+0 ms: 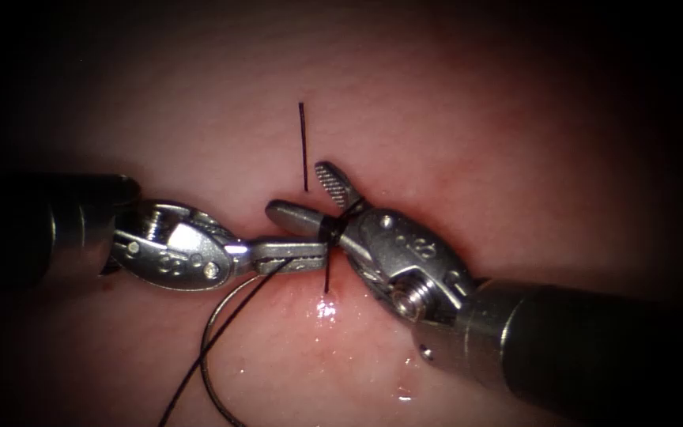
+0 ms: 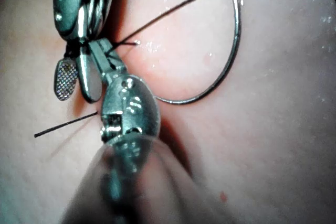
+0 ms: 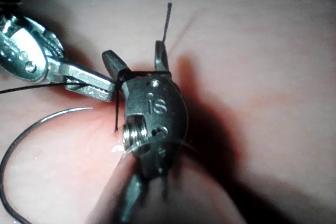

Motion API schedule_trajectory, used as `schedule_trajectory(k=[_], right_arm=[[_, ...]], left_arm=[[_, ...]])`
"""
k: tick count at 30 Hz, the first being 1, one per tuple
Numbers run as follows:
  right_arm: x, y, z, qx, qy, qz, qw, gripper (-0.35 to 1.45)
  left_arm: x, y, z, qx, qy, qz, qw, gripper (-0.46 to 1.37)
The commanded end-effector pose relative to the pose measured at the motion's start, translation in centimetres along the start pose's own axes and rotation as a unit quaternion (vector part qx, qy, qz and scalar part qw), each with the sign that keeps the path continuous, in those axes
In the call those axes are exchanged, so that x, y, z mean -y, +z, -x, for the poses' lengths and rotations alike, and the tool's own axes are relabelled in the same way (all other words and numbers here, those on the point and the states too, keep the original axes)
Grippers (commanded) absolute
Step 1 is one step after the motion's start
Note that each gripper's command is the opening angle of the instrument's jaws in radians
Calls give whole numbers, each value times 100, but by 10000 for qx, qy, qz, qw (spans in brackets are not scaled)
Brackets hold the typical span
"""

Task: Wound Closure
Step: Grasp the short tail of suture with the right hand

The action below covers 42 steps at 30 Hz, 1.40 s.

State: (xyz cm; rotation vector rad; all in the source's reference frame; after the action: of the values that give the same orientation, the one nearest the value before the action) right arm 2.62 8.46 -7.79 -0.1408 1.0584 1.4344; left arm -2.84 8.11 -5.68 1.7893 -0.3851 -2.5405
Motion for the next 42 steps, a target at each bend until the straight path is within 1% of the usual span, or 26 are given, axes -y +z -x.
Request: schedule_trajectory(k=[1, 7, 11, 14, 19, 22, 24, 28, 31, 34, 35, 36, 37, 38, 39, 42], right_arm=[[0, 3, 1, -2, 11, 4, 10000, 103], [0, 22, 1, 70, 3, 62, 10000, 104], [-1, 37, 8, 188, -34, 64, 9998, 106], [-2, 45, 13, 176, -60, 84, 9998, 107], [-4, 51, 12, 178, -62, 109, 9998, 106], [-3, 60, 12, 162, -56, 146, 9997, 105], [-1, 63, 14, 155, -63, 145, 9998, 105], [1, 67, 20, 248, -82, 141, 9996, 102], [2, 68, 20, 250, -79, 133, 9996, 101], [3, 70, 19, 247, -72, 148, 9996, 95], [4, 71, 19, 247, -70, 151, 9996, 88], [5, 71, 19, 248, -68, 150, 9996, 73], [5, 71, 19, 249, -67, 150, 9996, 63], [6, 70, 19, 251, -63, 148, 9996, 31], [9, 68, 19, 277, 121, 156, 9994, -35], [14, 64, 17, 368, 316, 187, 9986, -35]], left_arm=[[3, 1, 2, 4, -4, 38, 10000, -35], [15, 4, 12, 11, -66, 12, 10000, -35], [23, 6, 17, 3, -67, 0, 10000, -35], [27, 7, 21, 3, -97, -2, 10000, -35], [35, 9, 26, 3, -94, -3, 10000, -35], [40, 12, 30, -4, -122, -21, 9999, -35], [40, 13, 32, 10, -147, -35, 9999, -35], [38, 13, 33, -3, -162, -32, 9999, -35], [38, 13, 34, -14, -157, -25, 9999, -35], [38, 14, 34, -28, -156, -16, 9999, -35], [38, 14, 35, -28, -156, -16, 9999, -35], [39, 14, 35, -28, -156, -16, 9999, -35], [39, 14, 35, -28, -156, -16, 9999, -35], [39, 14, 35, -28, -156, -16, 9999, -35], [39, 14, 35, -28, -156, -16, 9999, -35], [37, 14, 35, -25, -152, -20, 9999, -35]])
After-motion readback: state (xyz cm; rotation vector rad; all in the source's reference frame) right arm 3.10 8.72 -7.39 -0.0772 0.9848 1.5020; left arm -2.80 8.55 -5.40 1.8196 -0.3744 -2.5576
